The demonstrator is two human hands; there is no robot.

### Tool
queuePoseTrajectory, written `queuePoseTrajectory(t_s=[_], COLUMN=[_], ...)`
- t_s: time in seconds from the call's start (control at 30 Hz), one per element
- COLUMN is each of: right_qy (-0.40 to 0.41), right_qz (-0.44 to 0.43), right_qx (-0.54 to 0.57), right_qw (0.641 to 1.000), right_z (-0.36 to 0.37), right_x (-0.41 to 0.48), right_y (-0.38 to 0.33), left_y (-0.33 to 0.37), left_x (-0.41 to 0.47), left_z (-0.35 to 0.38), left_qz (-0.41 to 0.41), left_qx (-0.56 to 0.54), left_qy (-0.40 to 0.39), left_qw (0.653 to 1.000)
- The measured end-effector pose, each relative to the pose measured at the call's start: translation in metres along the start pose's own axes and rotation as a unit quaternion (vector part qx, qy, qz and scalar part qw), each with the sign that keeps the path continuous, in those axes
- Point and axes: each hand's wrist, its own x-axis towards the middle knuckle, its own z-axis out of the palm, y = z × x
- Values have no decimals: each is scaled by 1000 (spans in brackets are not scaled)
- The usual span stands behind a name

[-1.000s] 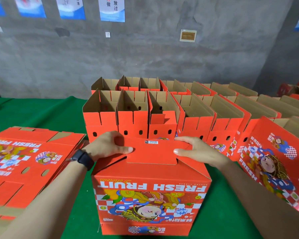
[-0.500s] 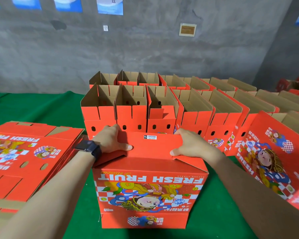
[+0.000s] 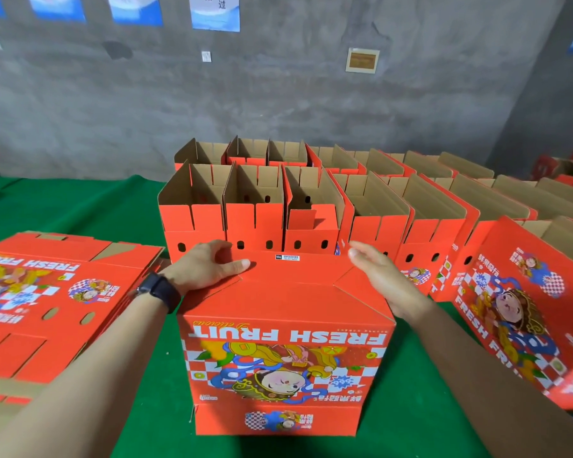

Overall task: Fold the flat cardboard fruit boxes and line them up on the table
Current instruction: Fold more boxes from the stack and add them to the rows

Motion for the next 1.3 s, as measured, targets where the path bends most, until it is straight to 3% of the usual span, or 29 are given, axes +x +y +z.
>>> queuePoseTrajectory(t_s=[0.07,0.13,0.23,0.3,0.4,0.53,0.7,0.87,1.0,1.1,1.2,1.3], right_qy=[64,68,-52,-95,-90,-92,-59,-72,-57,-113,-115,-95], right_qz=[67,152,231,256,243,198,186,165,121,70,74,73], right_qx=[71,90,-39,-65,-20,-21,-87,61,211,194,113,46], right_qw=[993,982,971,960,966,976,977,982,968,972,984,992], right_z=[-2,-6,-5,-1,1,-4,-15,-17,-23,-28,-31,-26], right_x=[-1,-7,-29,-42,-51,-55,-57,-64,-70,-75,-74,-74], right_y=[3,10,31,38,34,26,28,38,44,43,45,49], left_y=[-1,-4,-8,-10,-9,-9,-4,-3,-14,-26,-34,-42], left_x=[-2,-4,-11,-15,-20,-29,-45,-49,-48,-51,-54,-47], left_z=[-1,-2,-4,-4,-4,-9,-21,-13,-6,5,20,41], left_qz=[-27,-64,-113,-139,-128,-78,-44,-46,-97,-96,-72,-93], left_qx=[-44,-98,-158,-260,-383,-340,-464,-435,-473,-386,-230,-168], left_qy=[11,42,64,57,70,120,139,137,50,-8,-6,17], left_qw=[999,992,979,954,912,929,874,889,874,917,971,981])
